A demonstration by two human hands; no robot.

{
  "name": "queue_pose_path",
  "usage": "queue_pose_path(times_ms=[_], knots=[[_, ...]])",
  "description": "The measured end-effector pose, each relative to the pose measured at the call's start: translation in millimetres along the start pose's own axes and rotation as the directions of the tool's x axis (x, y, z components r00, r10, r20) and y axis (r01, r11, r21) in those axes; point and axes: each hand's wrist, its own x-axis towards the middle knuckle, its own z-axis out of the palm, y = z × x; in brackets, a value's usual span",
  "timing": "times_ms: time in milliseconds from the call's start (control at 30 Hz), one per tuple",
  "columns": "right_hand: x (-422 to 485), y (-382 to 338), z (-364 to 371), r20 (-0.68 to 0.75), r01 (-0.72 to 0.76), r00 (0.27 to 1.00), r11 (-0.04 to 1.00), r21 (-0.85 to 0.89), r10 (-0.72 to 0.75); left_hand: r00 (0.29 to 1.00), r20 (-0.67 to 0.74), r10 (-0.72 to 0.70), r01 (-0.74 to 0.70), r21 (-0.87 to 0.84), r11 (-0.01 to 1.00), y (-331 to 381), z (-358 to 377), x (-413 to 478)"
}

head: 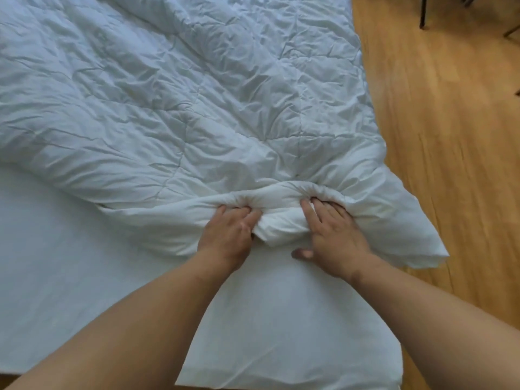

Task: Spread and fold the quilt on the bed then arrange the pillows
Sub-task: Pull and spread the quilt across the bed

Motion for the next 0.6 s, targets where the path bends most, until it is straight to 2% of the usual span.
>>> queue_pose_path(times_ms=[67,133,200,267,367,433,533,600], knots=[[21.8,0.6,-1.8,-0.115,-0.026,0.993,1.000,0.005,0.027,0.990,0.023,-0.141,0.142,-0.059,0.988,0.5,-11.8,22.3],[37.4,0.8,-12.3,-0.179,-0.065,0.981,0.997,0.046,0.072,0.963,0.132,-0.233,0.240,-0.037,0.970,-6.5,-17.8,35.5],[36.9,2.8,-24.6,-0.152,-0.071,0.985,0.995,0.074,0.082,0.936,0.231,-0.264,0.293,-0.098,0.951,-9.7,-26.8,29.5],[18.6,7.9,-33.0,-0.108,-0.013,0.994,0.996,0.090,0.023,0.925,0.308,-0.222,0.304,-0.249,0.920,0.6,-40.8,7.0],[-22.5,15.1,-45.3,-0.018,0.098,0.995,0.979,0.180,-0.096,0.920,0.375,-0.114,0.256,-0.354,0.900,31.4,-55.3,-38.6],[-50.0,17.3,-59.4,0.096,0.129,0.983,0.962,0.240,-0.156,0.904,0.419,-0.082,0.270,-0.413,0.870,51.8,-64.9,-68.0],[-91.1,18.1,-82.9,0.363,0.118,0.898,0.931,0.345,-0.248,0.892,0.451,-0.022,0.262,-0.478,0.838,69.9,-87.7,-97.6],[-115.7,20.8,-101.2,0.402,0.094,0.878,0.917,0.388,-0.260,0.904,0.428,0.020,0.230,-0.523,0.821,78.4,-112.9,-108.0]])
